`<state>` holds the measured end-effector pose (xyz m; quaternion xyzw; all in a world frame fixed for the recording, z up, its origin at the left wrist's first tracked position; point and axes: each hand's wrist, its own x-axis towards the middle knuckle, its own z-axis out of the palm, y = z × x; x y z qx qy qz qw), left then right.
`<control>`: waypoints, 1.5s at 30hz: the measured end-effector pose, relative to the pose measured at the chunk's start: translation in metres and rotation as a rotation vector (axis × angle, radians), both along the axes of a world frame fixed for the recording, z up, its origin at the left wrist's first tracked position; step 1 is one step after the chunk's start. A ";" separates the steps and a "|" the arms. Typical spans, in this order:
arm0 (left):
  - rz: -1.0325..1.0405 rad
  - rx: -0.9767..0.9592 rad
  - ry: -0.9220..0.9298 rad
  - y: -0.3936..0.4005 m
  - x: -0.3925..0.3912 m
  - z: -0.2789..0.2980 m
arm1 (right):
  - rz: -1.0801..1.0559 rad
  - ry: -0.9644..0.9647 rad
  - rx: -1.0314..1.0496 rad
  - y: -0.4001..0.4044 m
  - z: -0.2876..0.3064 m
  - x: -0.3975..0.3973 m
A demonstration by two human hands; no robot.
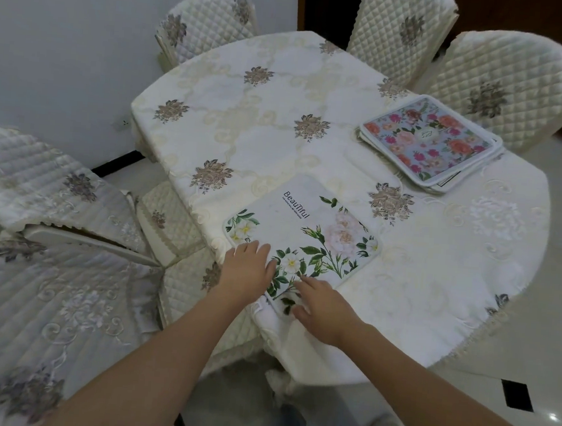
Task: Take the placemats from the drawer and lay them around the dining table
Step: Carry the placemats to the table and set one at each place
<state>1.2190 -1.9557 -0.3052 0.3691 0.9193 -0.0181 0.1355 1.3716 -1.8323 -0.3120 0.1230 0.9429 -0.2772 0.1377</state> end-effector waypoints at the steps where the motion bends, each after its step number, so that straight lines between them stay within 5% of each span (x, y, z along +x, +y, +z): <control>1: -0.001 0.018 0.002 0.007 0.005 0.006 | -0.027 0.018 0.008 0.009 0.006 0.003; 13: -0.075 0.261 0.127 0.138 0.097 0.101 | -0.435 0.294 -0.156 0.143 0.098 0.070; 24: -0.137 0.528 0.041 0.286 0.198 0.151 | -0.761 0.478 -0.196 0.261 0.149 0.202; 38: -0.327 0.804 -0.404 0.438 0.285 0.155 | -1.178 0.630 -0.271 0.376 0.157 0.310; 45: 0.119 1.012 -1.103 0.544 0.271 0.145 | -1.304 0.727 -0.396 0.456 0.152 0.295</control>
